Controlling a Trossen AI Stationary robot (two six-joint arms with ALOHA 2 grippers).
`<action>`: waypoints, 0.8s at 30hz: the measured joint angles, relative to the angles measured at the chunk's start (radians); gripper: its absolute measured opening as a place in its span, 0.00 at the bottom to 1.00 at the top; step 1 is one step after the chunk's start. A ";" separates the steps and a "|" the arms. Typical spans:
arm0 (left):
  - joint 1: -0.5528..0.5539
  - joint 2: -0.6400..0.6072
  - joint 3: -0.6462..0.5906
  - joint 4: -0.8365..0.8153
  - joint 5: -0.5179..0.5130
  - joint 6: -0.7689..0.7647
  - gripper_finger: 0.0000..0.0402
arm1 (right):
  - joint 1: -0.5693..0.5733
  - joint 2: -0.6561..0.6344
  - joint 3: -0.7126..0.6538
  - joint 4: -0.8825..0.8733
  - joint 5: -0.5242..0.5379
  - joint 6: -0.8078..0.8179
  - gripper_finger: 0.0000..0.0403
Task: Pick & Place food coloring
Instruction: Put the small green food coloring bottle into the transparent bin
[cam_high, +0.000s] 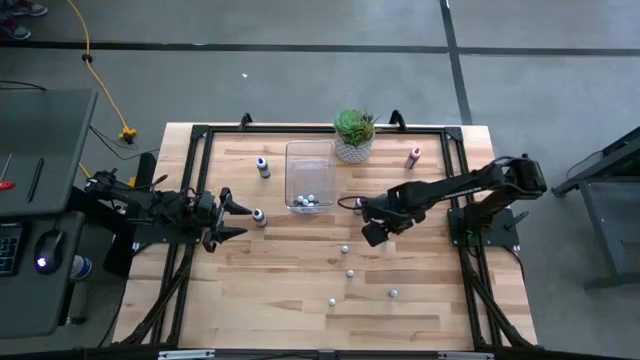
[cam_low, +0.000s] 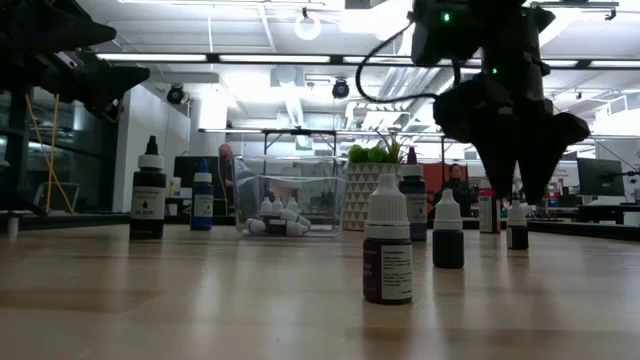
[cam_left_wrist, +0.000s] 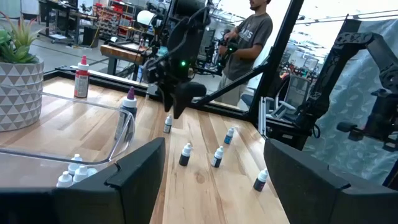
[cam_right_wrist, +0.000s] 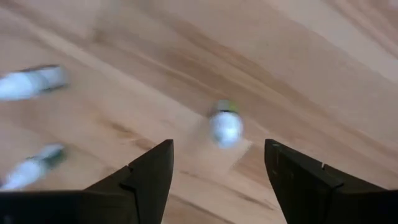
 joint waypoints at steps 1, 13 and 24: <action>0.000 0.000 0.000 0.000 0.000 0.000 0.68 | -0.004 0.004 -0.001 -0.002 0.002 0.000 0.60; 0.000 0.000 0.000 0.000 0.000 0.000 0.68 | -0.030 0.019 0.001 -0.021 -0.002 -0.006 0.59; 0.000 0.000 0.000 0.000 0.000 0.000 0.68 | -0.037 0.053 0.001 0.000 -0.019 -0.028 0.55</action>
